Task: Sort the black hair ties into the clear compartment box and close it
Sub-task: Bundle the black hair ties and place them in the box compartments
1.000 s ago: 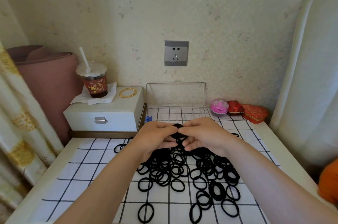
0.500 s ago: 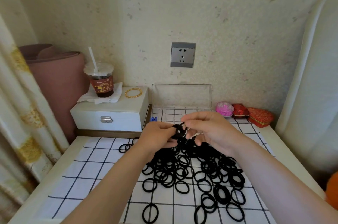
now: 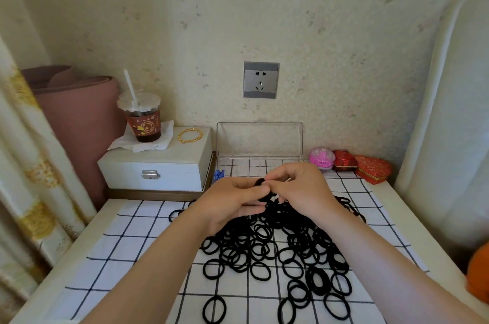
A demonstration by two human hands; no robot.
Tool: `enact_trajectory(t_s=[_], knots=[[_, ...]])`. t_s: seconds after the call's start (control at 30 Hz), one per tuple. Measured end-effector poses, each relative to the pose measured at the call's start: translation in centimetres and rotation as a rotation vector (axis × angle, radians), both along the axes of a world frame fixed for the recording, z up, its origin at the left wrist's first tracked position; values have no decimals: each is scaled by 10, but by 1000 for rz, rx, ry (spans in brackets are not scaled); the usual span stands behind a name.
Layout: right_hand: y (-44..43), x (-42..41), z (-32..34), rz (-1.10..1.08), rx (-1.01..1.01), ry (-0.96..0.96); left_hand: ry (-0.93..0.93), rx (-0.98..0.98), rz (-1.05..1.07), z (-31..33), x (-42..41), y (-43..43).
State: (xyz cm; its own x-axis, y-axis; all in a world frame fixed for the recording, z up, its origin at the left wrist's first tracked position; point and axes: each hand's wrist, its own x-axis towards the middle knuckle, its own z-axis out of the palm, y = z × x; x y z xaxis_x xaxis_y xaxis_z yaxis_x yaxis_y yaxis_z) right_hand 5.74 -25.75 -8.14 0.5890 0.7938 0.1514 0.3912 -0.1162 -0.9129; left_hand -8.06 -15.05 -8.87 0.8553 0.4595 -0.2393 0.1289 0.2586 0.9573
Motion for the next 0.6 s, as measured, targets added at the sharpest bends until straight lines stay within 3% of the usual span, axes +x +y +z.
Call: enact_trajectory(t_s=[0.23, 0.33, 0.4, 0.5, 0.6], knots=[[5, 1, -9, 19, -72, 83, 154, 203, 134, -1, -4, 11], [1, 5, -15, 54, -208, -255, 260, 402, 224, -5, -11, 21], [-5, 3, -16, 194, -387, -490, 285, 465, 239, -8, -15, 24], [-9, -5, -19, 409, -626, -670, 305, 526, 208, -11, -20, 25], [-7, -9, -27, 480, -744, -863, 308, 568, 191, -14, -23, 27]])
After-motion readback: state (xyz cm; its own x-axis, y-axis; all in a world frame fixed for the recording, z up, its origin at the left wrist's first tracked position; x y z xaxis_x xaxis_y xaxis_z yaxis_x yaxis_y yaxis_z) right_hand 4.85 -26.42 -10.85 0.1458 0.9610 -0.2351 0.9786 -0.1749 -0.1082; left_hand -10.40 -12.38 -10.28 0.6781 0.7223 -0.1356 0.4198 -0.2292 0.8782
